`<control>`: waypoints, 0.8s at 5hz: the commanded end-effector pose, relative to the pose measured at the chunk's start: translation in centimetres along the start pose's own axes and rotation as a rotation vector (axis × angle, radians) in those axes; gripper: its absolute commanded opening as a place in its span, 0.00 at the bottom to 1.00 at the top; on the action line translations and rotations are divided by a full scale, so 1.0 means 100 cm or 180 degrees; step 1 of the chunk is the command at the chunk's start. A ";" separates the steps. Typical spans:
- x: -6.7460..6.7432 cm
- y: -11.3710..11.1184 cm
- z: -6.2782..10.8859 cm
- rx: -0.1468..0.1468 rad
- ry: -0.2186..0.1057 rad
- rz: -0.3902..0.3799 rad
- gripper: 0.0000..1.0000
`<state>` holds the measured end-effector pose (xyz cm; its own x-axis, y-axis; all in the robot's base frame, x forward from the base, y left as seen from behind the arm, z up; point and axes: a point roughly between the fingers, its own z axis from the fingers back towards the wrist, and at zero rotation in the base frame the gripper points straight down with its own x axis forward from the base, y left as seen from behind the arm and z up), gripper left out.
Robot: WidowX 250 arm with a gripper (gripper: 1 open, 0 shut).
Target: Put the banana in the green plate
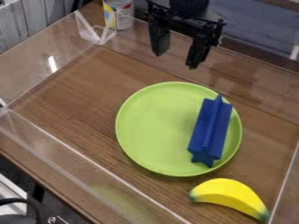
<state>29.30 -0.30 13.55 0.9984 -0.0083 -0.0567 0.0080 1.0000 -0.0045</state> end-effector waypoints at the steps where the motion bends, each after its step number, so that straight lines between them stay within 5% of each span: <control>1: -0.004 -0.008 -0.008 -0.0010 0.0079 -0.0079 1.00; 4: -0.054 -0.106 -0.024 0.0018 0.0027 -0.1935 1.00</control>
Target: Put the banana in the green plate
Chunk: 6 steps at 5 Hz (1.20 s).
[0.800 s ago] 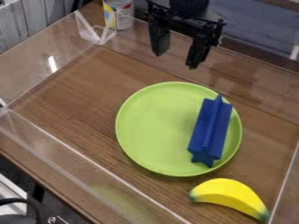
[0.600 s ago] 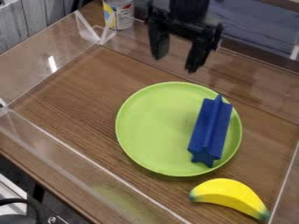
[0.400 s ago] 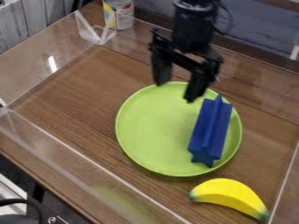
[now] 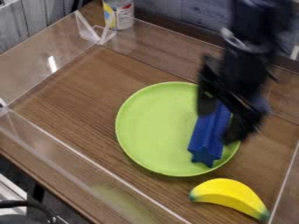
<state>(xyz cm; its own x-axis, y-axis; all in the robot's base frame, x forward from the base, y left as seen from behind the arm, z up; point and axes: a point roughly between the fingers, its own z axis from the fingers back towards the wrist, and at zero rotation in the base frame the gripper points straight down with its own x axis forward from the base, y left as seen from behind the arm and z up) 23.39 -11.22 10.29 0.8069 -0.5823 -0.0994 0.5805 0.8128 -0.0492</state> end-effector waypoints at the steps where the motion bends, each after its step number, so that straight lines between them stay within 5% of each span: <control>1: 0.010 -0.025 0.001 0.0065 -0.0130 -0.0367 1.00; 3: 0.016 -0.038 -0.029 0.0039 -0.0104 -0.0585 1.00; 6: 0.005 -0.030 -0.056 -0.0040 -0.0075 -0.0621 1.00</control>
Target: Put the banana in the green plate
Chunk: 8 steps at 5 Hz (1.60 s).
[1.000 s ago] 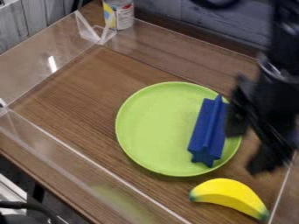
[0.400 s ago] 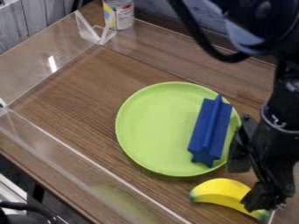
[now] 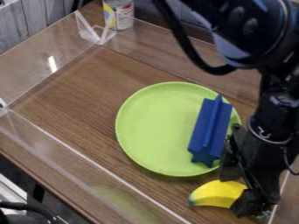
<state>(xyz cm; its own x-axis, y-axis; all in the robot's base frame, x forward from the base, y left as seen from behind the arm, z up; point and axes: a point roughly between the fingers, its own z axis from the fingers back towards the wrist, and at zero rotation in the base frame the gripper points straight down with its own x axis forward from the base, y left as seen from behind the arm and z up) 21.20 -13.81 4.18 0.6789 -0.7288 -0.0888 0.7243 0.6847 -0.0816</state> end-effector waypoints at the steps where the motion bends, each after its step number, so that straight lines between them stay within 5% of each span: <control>1: -0.002 0.003 0.000 -0.0014 -0.0094 0.0002 1.00; 5: -0.015 0.008 -0.020 -0.0115 -0.0124 0.0030 1.00; 6: -0.016 0.009 -0.022 -0.0135 -0.0125 0.0036 0.00; 8: -0.018 0.010 -0.020 -0.0122 -0.0201 0.0016 0.00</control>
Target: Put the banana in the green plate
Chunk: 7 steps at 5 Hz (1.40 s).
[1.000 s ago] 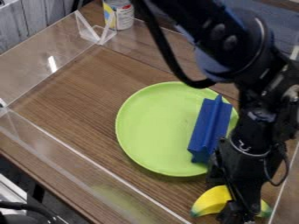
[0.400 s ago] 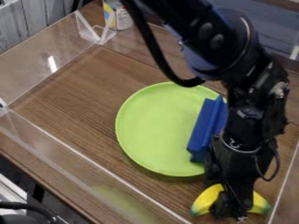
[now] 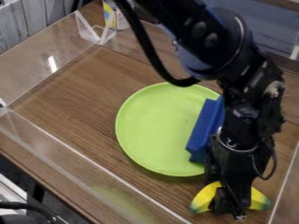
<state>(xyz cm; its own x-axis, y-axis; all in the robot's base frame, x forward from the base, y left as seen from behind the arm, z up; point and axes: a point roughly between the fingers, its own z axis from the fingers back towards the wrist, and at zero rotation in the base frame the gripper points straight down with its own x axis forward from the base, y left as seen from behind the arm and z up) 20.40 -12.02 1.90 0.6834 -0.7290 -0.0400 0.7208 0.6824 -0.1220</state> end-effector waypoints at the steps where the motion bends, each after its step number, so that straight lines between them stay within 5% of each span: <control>1: -0.002 0.002 0.006 0.0016 -0.0082 0.0009 0.00; 4: -0.004 0.003 0.024 0.0097 -0.0212 0.0018 0.00; 6: -0.006 0.005 0.056 0.0247 -0.0347 0.0072 0.00; 7: -0.005 0.008 0.049 0.0250 -0.0348 0.0082 0.00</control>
<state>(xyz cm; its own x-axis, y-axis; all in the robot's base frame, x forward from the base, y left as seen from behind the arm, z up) 20.73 -10.99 6.09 0.7020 -0.7111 0.0397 0.7121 0.6999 -0.0551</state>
